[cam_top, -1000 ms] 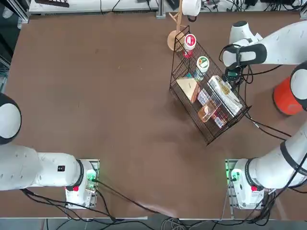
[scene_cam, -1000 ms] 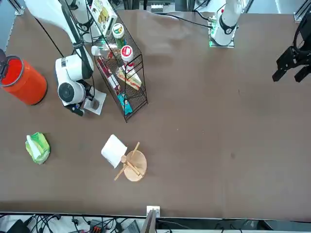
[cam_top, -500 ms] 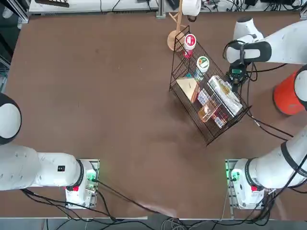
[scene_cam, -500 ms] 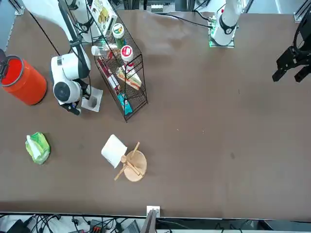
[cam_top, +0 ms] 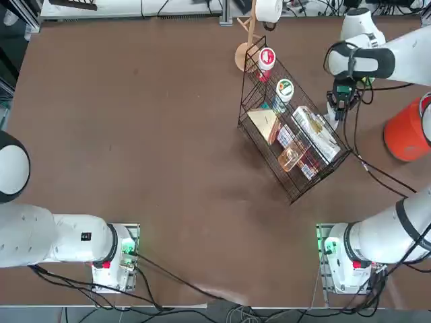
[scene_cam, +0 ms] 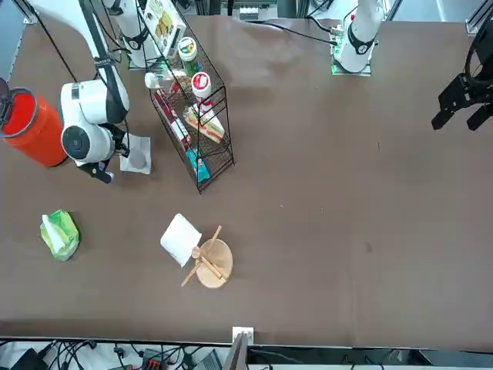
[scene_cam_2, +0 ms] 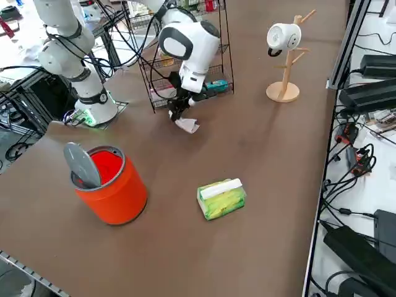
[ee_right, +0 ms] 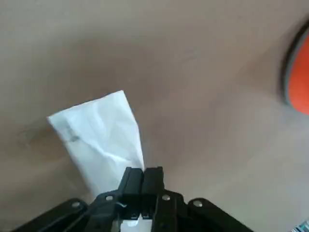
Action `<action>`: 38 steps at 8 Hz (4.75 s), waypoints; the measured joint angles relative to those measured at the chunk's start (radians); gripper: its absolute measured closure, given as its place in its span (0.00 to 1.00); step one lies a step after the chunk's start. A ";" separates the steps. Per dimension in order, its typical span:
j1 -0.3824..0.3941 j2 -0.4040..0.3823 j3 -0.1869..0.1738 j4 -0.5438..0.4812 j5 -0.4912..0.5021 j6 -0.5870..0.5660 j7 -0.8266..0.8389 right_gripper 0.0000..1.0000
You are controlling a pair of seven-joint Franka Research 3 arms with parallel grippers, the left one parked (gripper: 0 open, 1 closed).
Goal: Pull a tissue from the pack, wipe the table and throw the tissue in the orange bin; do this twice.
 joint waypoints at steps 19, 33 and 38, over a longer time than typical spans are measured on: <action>-0.336 -0.110 -0.010 0.522 -0.250 -0.613 -0.569 0.99; -0.511 0.008 -0.007 0.537 -0.309 -0.526 -0.740 0.64; -0.509 0.008 0.007 0.567 -0.227 -0.503 -0.754 0.00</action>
